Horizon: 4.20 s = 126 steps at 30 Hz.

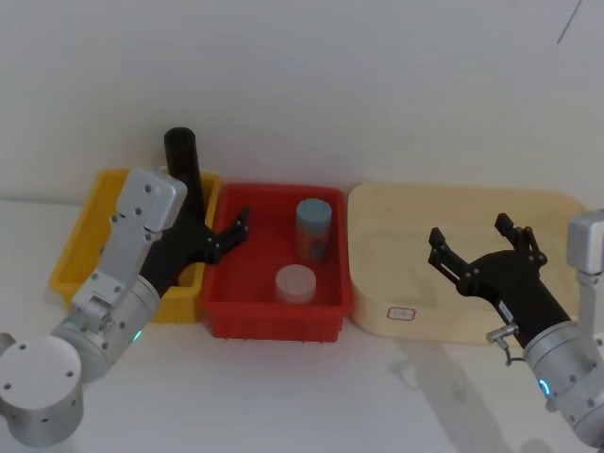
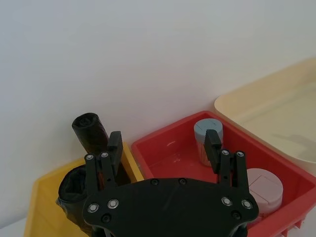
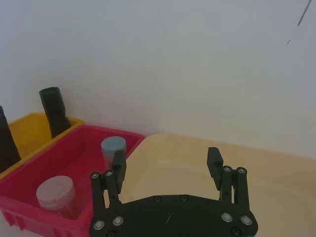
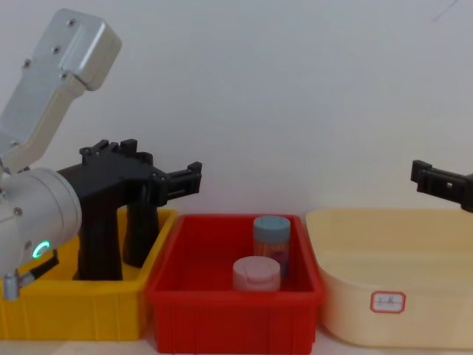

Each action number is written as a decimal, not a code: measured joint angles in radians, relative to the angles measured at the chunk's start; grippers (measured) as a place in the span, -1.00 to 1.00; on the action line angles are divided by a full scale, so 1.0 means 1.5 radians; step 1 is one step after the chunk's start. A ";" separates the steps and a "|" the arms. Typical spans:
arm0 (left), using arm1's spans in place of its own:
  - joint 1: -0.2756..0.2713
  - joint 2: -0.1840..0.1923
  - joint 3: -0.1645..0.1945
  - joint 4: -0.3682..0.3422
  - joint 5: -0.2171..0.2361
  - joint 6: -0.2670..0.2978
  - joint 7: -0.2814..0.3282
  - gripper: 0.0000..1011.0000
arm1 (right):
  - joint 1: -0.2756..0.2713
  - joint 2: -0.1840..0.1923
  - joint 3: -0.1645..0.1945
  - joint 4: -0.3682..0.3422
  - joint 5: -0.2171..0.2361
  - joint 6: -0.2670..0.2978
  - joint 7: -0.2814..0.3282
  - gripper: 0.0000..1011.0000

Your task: Pick up the garbage bag with the one hand and transfer it to the other hand.

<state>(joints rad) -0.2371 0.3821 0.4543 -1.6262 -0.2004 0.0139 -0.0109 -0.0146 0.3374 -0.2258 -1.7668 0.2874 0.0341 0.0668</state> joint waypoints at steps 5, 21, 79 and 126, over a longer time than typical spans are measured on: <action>0.000 0.000 0.000 0.000 0.000 0.000 0.000 0.98 | 0.000 0.000 0.000 0.000 0.000 0.000 0.000 0.98; 0.000 0.000 0.000 0.000 0.000 0.000 0.000 0.98 | 0.000 0.000 0.000 0.000 0.000 0.000 0.000 0.98; -0.039 0.096 -0.137 -0.105 -0.087 0.178 -0.083 0.98 | 0.139 -0.011 -0.033 -0.012 0.086 0.205 0.099 0.98; -0.011 0.127 -0.177 0.078 -0.192 0.078 -0.289 0.98 | 0.194 -0.043 -0.118 0.058 0.129 0.270 0.116 0.98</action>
<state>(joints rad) -0.2538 0.5723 0.1890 -1.5091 -0.4891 0.1307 -0.4441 0.2767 0.2732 -0.4025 -1.6802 0.4810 0.4398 0.2401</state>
